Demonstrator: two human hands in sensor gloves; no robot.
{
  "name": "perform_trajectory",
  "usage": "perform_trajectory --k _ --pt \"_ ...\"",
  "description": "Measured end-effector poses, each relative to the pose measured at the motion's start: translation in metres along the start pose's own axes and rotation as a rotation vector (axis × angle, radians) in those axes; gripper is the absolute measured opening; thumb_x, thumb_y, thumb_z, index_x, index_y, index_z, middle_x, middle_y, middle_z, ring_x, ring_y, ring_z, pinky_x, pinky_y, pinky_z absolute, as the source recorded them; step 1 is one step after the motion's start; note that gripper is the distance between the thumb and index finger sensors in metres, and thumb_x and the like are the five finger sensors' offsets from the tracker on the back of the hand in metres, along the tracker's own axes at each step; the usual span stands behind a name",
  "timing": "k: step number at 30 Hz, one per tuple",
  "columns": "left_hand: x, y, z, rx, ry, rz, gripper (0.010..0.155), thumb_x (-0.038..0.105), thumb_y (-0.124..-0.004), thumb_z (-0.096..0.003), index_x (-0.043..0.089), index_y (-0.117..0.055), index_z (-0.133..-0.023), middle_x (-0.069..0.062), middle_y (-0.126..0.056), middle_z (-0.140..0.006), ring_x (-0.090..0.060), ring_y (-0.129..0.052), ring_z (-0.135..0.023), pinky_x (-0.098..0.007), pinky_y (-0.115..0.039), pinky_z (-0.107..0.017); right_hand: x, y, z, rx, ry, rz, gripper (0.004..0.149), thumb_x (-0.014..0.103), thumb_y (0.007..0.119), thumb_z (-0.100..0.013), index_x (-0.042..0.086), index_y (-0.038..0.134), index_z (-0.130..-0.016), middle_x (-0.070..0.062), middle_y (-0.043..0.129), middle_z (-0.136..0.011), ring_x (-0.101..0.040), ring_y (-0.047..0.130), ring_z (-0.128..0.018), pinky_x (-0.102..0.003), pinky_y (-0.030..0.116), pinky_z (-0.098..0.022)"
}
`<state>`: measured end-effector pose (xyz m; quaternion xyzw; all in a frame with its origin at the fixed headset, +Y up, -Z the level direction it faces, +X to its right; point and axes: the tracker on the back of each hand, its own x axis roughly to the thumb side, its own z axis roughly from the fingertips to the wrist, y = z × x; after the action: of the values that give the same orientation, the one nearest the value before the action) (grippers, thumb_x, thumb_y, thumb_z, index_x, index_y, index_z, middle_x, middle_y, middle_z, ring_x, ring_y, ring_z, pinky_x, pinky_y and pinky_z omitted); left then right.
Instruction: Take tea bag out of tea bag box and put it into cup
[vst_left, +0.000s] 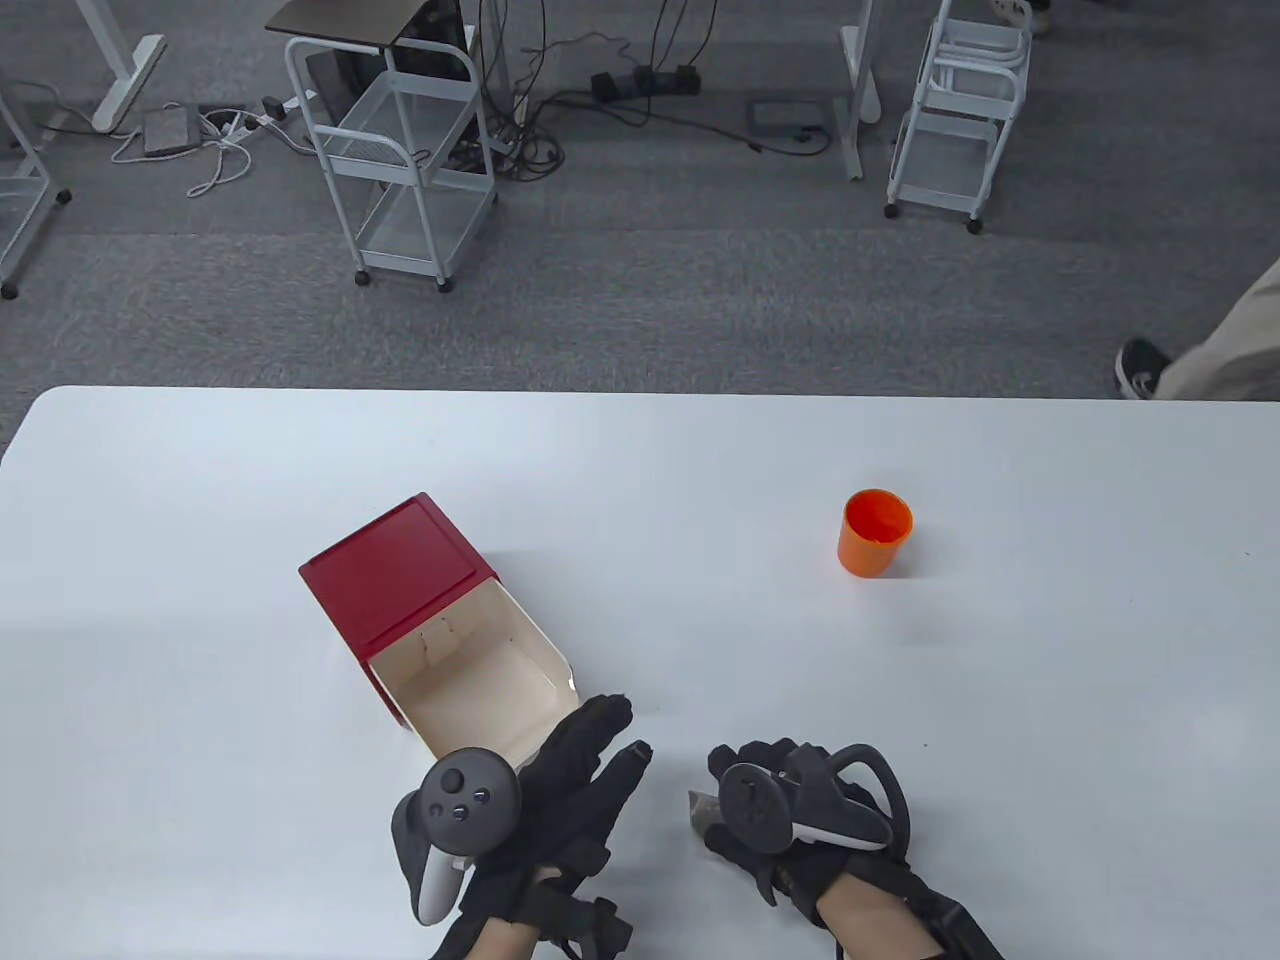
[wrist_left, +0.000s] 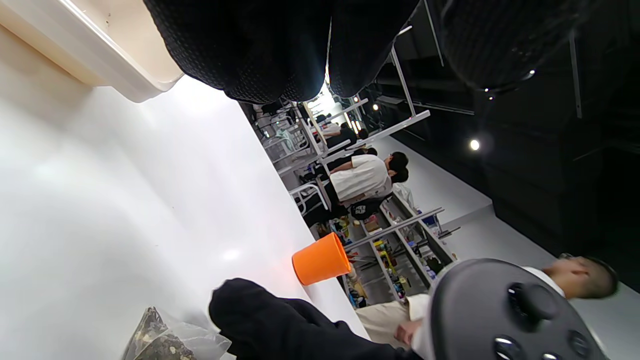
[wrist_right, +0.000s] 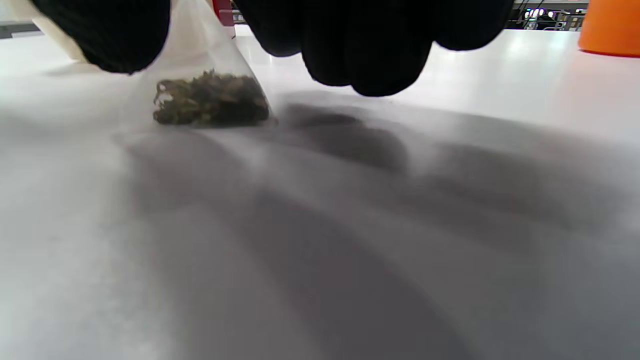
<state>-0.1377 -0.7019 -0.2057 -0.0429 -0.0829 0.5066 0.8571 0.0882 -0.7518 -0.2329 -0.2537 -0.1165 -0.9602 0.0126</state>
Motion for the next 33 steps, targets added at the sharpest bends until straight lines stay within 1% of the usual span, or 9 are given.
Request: perform_trajectory --k 3,11,15,25,33 --pt "0.000 0.000 0.000 0.003 -0.006 0.000 0.070 0.063 -0.066 -0.0489 0.024 -0.068 -0.107 -0.011 -0.068 -0.116 -0.035 -0.077 -0.099 -0.043 -0.070 -0.073 0.005 0.005 -0.004 0.015 -0.017 0.020 0.069 0.057 0.077 -0.044 0.015 0.063 -0.097 -0.018 0.070 -0.094 -0.041 0.078 -0.072 -0.057 0.062 -0.061" --pt "0.000 0.001 0.000 0.005 -0.009 -0.004 0.070 0.063 -0.066 -0.0490 0.025 -0.068 -0.107 -0.011 -0.069 -0.116 -0.035 -0.077 -0.099 -0.043 -0.070 -0.073 0.013 0.003 -0.007 -0.014 -0.056 0.098 0.055 0.049 0.081 -0.044 0.019 0.072 -0.089 -0.012 0.078 -0.088 -0.038 0.082 -0.067 -0.055 0.065 -0.059" --pt "0.000 0.001 0.000 0.005 -0.012 -0.007 0.070 0.063 -0.066 -0.0490 0.024 -0.068 -0.107 -0.011 -0.069 -0.116 -0.035 -0.077 -0.099 -0.043 -0.070 -0.072 0.014 0.003 -0.005 -0.028 -0.068 0.097 0.049 0.045 0.082 -0.045 0.019 0.075 -0.086 -0.011 0.081 -0.084 -0.036 0.084 -0.065 -0.055 0.067 -0.058" --pt "0.001 0.000 0.000 0.001 -0.013 -0.018 0.069 0.063 -0.066 -0.0491 0.024 -0.068 -0.107 -0.011 -0.069 -0.116 -0.035 -0.077 -0.099 -0.043 -0.070 -0.072 0.010 0.002 -0.001 -0.060 -0.079 0.042 0.043 0.041 0.081 -0.045 0.020 0.078 -0.083 -0.010 0.084 -0.081 -0.036 0.086 -0.062 -0.054 0.068 -0.057" --pt "0.001 -0.001 0.000 -0.002 -0.011 -0.021 0.069 0.063 -0.066 -0.0491 0.025 -0.068 -0.107 -0.011 -0.069 -0.115 -0.035 -0.076 -0.099 -0.043 -0.070 -0.073 -0.002 -0.013 0.002 -0.119 -0.060 -0.010 0.041 0.040 0.081 -0.046 0.020 0.079 -0.082 -0.010 0.085 -0.080 -0.035 0.087 -0.061 -0.054 0.069 -0.056"
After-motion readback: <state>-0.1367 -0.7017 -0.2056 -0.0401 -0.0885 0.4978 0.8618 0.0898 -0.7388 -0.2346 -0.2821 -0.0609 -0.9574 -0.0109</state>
